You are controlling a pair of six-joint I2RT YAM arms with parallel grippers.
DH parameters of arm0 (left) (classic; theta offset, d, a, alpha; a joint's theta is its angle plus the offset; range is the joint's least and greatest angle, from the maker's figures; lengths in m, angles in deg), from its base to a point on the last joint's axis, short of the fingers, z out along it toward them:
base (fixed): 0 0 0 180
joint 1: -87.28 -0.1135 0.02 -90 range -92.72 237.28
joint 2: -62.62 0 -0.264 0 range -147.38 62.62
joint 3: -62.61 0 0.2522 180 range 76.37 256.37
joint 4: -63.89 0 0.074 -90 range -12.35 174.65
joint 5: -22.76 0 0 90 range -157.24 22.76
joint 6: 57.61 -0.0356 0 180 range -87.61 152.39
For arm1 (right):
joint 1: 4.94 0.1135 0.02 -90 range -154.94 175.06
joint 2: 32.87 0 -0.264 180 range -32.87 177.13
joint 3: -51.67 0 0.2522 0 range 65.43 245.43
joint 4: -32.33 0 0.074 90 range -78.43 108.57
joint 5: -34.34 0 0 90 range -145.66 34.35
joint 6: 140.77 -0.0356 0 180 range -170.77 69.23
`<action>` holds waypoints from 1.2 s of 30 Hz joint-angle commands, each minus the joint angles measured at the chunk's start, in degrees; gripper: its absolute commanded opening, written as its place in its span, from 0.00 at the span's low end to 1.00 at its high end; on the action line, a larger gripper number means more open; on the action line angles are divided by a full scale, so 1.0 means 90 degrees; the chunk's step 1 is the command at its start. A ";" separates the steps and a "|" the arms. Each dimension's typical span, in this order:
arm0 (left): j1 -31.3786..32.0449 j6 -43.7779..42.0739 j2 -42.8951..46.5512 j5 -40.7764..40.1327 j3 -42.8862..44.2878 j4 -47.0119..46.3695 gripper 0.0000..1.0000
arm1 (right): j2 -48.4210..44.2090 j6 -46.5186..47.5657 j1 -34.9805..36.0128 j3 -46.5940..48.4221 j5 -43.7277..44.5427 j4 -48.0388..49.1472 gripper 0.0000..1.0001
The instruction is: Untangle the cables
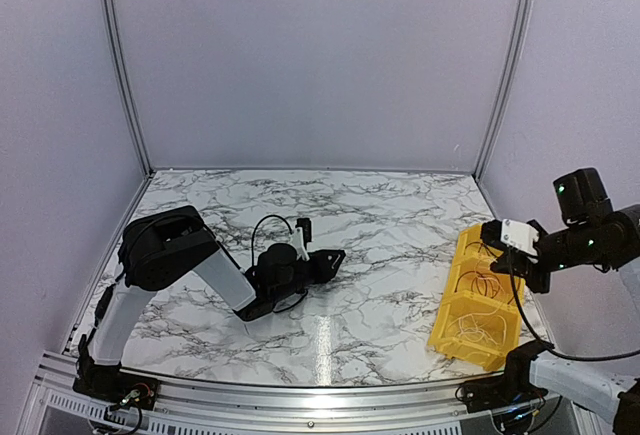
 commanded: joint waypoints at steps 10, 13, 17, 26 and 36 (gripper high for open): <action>-0.0086 0.0055 -0.0124 -0.0013 -0.0160 0.0273 0.30 | 0.1000 0.0462 -0.0062 -0.2051 0.0210 0.0171 0.00; -0.0089 0.0052 -0.0124 0.0007 -0.0169 0.0244 0.30 | 0.1218 0.0440 -0.0062 -0.2198 0.0238 0.0409 0.00; -0.0089 0.0022 -0.0088 0.0017 -0.0206 0.0207 0.29 | 0.1433 0.0236 -0.0060 -0.2400 0.0755 0.0943 0.00; -0.0163 -0.0179 0.0164 0.0039 -0.0370 0.0178 0.30 | 0.1927 0.0089 -0.0061 -0.2234 0.1515 0.1151 0.39; -0.0514 -0.0533 0.1581 0.0261 -0.1532 0.0350 0.55 | 0.2295 0.0920 -0.0062 0.0024 0.1653 0.0117 0.56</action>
